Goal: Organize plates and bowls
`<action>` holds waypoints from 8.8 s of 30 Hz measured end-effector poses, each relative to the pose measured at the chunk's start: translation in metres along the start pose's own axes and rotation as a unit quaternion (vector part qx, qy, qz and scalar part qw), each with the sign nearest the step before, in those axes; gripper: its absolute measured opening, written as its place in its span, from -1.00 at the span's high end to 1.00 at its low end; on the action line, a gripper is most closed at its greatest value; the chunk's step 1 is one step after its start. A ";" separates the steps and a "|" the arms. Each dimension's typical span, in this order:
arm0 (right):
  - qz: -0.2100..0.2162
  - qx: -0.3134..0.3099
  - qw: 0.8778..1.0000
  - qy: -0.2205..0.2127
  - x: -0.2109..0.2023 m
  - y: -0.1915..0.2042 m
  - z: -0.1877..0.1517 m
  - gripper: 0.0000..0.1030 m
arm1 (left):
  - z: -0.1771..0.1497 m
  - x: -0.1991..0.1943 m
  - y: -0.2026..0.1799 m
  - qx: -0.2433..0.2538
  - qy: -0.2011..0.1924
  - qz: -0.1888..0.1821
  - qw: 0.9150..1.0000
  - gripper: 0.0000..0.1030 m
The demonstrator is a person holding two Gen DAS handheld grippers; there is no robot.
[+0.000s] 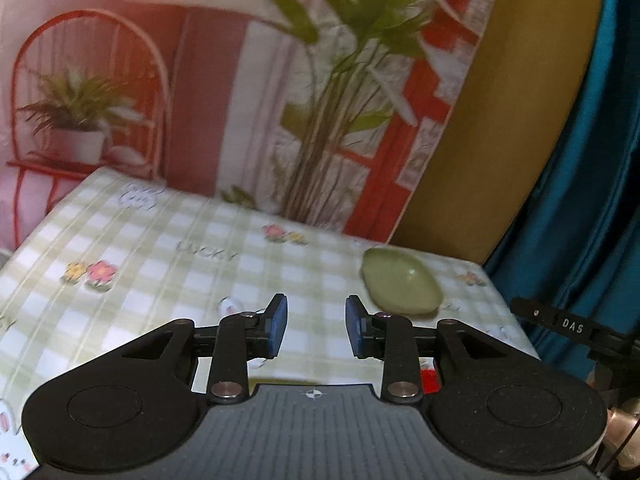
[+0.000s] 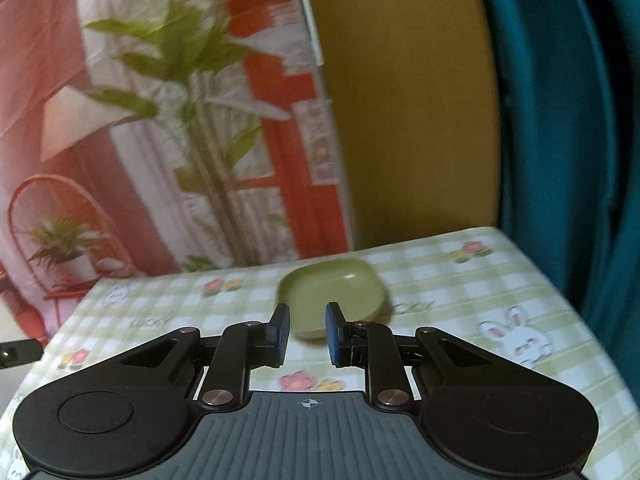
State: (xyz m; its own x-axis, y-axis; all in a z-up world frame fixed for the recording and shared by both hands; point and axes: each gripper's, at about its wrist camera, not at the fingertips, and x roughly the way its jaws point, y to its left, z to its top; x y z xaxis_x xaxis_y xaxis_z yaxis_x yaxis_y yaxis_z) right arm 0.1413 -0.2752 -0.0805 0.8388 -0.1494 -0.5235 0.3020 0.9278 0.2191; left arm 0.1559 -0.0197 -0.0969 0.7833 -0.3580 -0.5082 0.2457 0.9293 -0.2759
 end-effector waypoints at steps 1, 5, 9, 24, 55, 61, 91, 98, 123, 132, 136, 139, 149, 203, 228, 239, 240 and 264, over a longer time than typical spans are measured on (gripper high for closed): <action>-0.004 0.001 1.000 -0.002 0.000 -0.006 0.001 0.63 | 0.002 0.004 -0.005 0.003 0.000 -0.002 1.000 0.32; -0.015 0.005 1.000 -0.008 0.004 -0.028 0.006 0.63 | 0.004 0.020 -0.023 0.026 0.000 -0.012 1.000 0.31; -0.021 0.006 1.000 -0.003 0.015 -0.044 0.006 0.62 | 0.004 0.043 -0.042 0.055 0.010 0.002 0.998 0.19; -0.030 0.005 0.999 0.032 0.091 -0.087 0.003 0.62 | 0.010 0.138 -0.084 0.132 0.049 0.036 0.989 0.16; -0.014 -0.051 0.996 0.072 0.250 -0.085 -0.003 0.55 | 0.008 0.295 -0.087 0.129 0.109 0.044 0.985 -0.04; -0.013 -0.060 0.995 0.078 0.255 -0.082 -0.007 0.67 | 0.006 0.304 -0.088 0.121 0.103 0.042 0.986 -0.03; 0.026 -0.073 0.995 0.062 0.153 0.006 0.026 0.84 | 0.024 0.196 -0.077 0.145 0.057 0.036 0.987 0.76; 0.041 -0.069 0.995 0.065 0.121 0.046 0.016 0.82 | 0.026 0.152 -0.049 0.137 0.046 0.044 0.988 0.75; 0.085 -0.083 0.989 0.090 0.064 0.155 -0.026 0.78 | 0.006 0.052 0.025 0.093 0.022 0.096 0.991 0.73; 0.082 -0.084 0.987 0.106 0.055 0.160 -0.041 0.78 | -0.004 0.040 0.030 0.086 0.035 0.100 0.991 0.73; 0.082 -0.083 0.987 0.111 0.051 0.158 -0.045 0.78 | -0.008 0.038 0.029 0.083 0.041 0.099 0.991 0.73; 0.082 -0.082 0.987 0.114 0.048 0.155 -0.048 0.78 | -0.012 0.036 0.028 0.083 0.047 0.097 0.991 0.70; 0.087 -0.085 0.984 0.132 0.036 0.145 -0.064 0.78 | -0.032 0.027 0.031 0.070 0.069 0.077 0.992 0.63; 0.100 -0.084 0.976 0.176 0.026 0.121 -0.117 0.65 | -0.089 0.016 0.026 0.049 0.125 0.080 0.988 0.63; 0.088 -0.111 0.970 0.196 0.033 0.129 -0.127 0.46 | -0.091 0.017 0.037 0.011 0.123 0.082 0.989 0.63; 0.081 -0.117 0.967 0.210 0.038 0.131 -0.133 0.50 | -0.102 0.031 0.056 -0.028 0.153 0.068 0.986 0.62; 0.081 -0.116 0.967 0.210 0.038 0.130 -0.133 0.50 | -0.102 0.031 0.056 -0.028 0.152 0.069 0.986 0.62; 0.040 -0.061 0.994 0.085 0.011 0.064 -0.077 0.49 | -0.060 0.029 -0.016 0.059 0.101 0.004 0.993 0.57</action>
State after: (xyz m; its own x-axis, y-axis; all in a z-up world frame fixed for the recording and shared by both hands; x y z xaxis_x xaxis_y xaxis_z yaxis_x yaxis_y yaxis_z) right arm 0.1346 -0.1907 -0.1353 0.7658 -0.0236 -0.6427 0.1715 0.9707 0.1686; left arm 0.1404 -0.0509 -0.1562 0.6579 -0.3510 -0.6663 0.3147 0.9319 -0.1801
